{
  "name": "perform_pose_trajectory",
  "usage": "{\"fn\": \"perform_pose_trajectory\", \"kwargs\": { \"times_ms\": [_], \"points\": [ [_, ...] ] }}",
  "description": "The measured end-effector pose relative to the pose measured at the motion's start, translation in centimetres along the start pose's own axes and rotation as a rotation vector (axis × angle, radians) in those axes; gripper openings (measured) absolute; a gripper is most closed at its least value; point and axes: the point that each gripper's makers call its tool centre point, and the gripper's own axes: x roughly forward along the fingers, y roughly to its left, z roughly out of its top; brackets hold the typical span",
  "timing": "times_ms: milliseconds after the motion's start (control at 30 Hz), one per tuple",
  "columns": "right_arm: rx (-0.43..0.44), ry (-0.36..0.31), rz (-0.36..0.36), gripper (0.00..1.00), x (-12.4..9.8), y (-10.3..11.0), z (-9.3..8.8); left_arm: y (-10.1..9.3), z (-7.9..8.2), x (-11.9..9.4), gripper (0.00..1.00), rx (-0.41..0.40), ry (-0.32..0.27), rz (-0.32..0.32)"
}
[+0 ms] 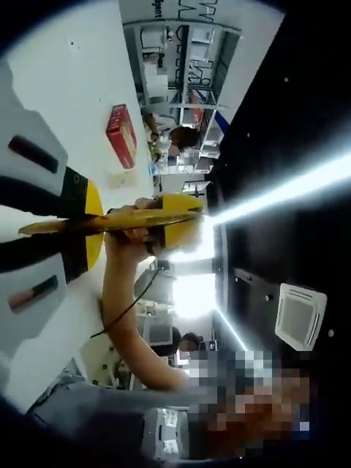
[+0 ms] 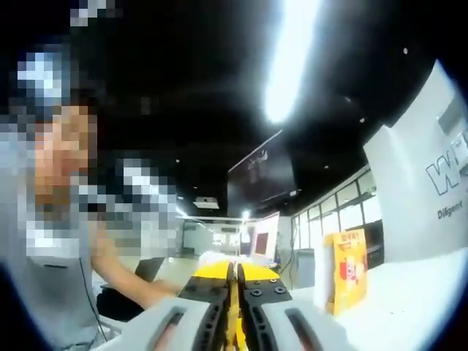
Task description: Tear open the coffee pouch, take out the coffee, and pour the coffee from the pouch into the cup
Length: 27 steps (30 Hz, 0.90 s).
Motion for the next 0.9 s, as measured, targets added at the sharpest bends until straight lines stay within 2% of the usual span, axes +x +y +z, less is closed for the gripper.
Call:
{"fn": "perform_pose_trajectory", "kwargs": {
  "times_ms": [300, 433, 667, 833, 900],
  "points": [
    [-0.009, 0.024, 0.006, 0.05, 0.28, 0.41, 0.04, -0.49, -0.02, 0.02, 0.07, -0.033, 0.02, -0.013],
    [-0.01, 0.052, 0.014, 0.06, 0.48, 0.5, -0.5, -0.57, -0.43, 0.18, 0.07, -0.035, 0.043, -0.019],
    [0.001, 0.056, 0.017, 0.06, 0.51, 0.63, -0.58, -0.57, -0.48, 0.04, 0.07, -0.036, 0.051, -0.019],
    [0.04, 0.04, 0.025, 0.09, 0.6, 0.76, -0.52, -0.35, -0.81, -0.1, 0.07, -0.028, 0.069, -0.005],
    [0.038, 0.047, 0.025, 0.06, 0.6, 0.83, -0.59, -0.47, -0.89, -0.08, 0.07, -0.022, 0.071, -0.006]
  ]
}}
